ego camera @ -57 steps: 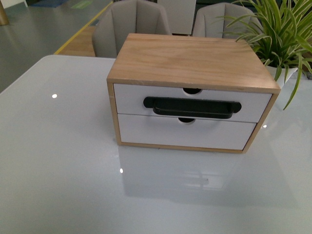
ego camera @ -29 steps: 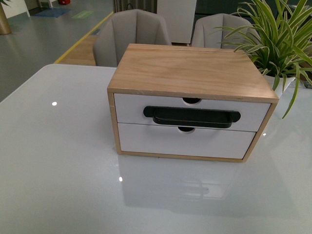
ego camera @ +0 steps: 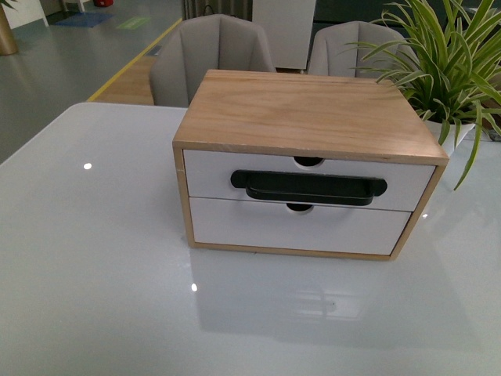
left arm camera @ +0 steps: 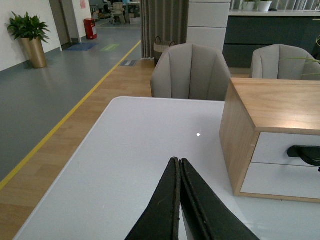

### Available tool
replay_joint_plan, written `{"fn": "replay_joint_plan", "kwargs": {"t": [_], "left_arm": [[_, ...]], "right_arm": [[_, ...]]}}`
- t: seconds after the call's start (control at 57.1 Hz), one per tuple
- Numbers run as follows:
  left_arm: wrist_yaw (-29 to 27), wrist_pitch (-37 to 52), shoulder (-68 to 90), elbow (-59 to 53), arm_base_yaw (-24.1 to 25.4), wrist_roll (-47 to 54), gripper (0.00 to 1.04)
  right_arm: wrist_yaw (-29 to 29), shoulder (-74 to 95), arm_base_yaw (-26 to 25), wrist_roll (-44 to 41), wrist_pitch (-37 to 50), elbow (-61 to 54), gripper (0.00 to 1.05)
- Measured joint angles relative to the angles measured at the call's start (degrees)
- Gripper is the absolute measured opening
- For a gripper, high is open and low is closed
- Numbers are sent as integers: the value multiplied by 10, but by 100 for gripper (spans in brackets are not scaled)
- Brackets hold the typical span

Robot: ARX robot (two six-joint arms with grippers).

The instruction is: Close drawer sideways

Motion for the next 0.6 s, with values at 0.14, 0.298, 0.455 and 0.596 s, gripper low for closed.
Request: {"fn": "replay_joint_plan", "kwargs": {"t": [0.14,0.298,0.455,0.596], "left_arm": [[0,-99,-92,0,0,0,2],[0,-103,-100,0,0,0,2],[0,-103,-100,0,0,0,4],[0,-103,-100,0,0,0,42]], "right_arm": [[-1,-28,0,0,-14,0,2],[-1,-30,0,0,-14,0,2],[-1,-30,0,0,-14,0,2],[-1,-30,0,0,-14,0,38]]}}
